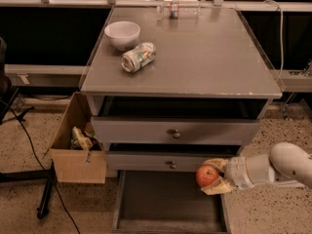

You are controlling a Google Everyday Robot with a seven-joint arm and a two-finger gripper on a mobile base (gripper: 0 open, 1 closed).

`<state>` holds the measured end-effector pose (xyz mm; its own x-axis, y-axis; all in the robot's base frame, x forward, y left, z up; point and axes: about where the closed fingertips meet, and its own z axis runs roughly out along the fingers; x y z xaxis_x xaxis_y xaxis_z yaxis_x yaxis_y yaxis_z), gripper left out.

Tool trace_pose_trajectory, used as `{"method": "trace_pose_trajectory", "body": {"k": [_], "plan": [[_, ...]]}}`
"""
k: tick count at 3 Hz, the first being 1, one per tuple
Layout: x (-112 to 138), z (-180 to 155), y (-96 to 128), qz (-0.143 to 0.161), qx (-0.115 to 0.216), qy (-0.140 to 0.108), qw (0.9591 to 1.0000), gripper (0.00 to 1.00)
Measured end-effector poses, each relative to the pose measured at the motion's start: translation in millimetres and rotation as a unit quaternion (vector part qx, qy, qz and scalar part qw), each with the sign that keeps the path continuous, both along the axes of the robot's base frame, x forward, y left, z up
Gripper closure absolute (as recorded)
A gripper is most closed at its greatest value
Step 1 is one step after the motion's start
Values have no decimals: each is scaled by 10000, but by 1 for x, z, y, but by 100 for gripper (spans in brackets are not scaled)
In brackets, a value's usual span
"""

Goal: Place apple into bottom drawer

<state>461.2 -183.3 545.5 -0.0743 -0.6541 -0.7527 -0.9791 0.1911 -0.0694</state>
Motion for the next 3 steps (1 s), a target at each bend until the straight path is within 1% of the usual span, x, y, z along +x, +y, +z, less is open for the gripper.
{"method": "trace_pose_trajectory", "body": {"k": [1, 2, 3], "plan": [[0, -1, 0, 1, 1, 4, 10000, 100], [8, -20, -2, 15, -58, -125, 9999, 100], [24, -46, -6, 29, -139, -294, 9995, 100]]}}
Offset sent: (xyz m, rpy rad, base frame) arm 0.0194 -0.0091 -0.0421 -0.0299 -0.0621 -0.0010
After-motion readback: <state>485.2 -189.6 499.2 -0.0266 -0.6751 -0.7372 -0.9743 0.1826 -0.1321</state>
